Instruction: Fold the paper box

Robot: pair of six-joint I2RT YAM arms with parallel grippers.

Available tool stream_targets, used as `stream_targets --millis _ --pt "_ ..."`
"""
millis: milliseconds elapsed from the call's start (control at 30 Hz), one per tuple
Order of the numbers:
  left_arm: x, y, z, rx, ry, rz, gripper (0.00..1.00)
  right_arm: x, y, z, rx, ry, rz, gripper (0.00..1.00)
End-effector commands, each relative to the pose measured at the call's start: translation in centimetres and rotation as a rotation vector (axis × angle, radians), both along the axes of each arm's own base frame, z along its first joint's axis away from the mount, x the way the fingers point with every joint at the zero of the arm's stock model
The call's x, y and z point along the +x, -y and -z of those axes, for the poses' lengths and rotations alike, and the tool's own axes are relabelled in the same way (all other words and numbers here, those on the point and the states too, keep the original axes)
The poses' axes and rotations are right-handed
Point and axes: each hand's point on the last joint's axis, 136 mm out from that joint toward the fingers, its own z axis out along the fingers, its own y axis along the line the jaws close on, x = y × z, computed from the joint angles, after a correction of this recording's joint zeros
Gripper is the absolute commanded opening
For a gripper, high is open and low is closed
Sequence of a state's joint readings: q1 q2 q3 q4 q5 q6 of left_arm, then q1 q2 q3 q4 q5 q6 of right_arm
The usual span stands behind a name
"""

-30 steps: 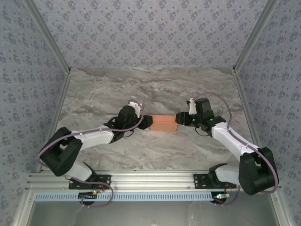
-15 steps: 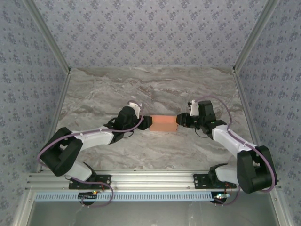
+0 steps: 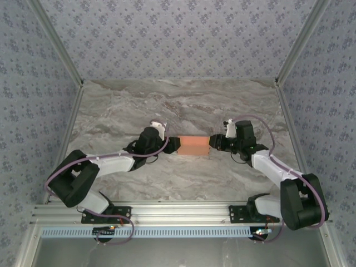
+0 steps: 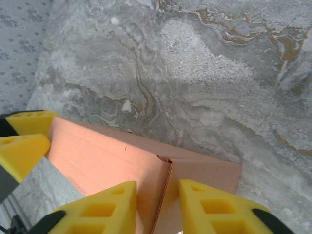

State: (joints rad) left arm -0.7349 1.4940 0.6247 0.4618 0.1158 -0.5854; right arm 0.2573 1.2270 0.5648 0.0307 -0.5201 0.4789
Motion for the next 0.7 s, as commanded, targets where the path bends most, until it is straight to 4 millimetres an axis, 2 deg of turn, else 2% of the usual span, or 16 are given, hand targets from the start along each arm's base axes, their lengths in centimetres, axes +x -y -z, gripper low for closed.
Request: stream_targets --millis 0,200,300,400,667 --pt "0.0 -0.3 0.8 0.057 -0.039 -0.009 0.57 -1.1 1.2 1.5 -0.093 -0.082 0.027 0.33" --pt "1.6 0.1 -2.8 0.004 0.024 -0.034 0.64 0.3 0.9 -1.6 -0.087 -0.011 0.031 0.46" --pt "1.8 0.0 -3.6 -0.010 0.041 -0.041 0.67 0.3 1.1 -2.0 -0.102 0.005 0.034 0.51" --pt "1.6 -0.1 -3.6 -0.019 0.033 -0.035 0.68 0.2 1.2 -1.7 -0.110 0.000 0.035 0.53" --pt "0.6 1.4 -1.3 -0.064 -0.082 0.043 0.66 0.0 0.1 -0.7 -0.088 -0.023 0.008 0.54"
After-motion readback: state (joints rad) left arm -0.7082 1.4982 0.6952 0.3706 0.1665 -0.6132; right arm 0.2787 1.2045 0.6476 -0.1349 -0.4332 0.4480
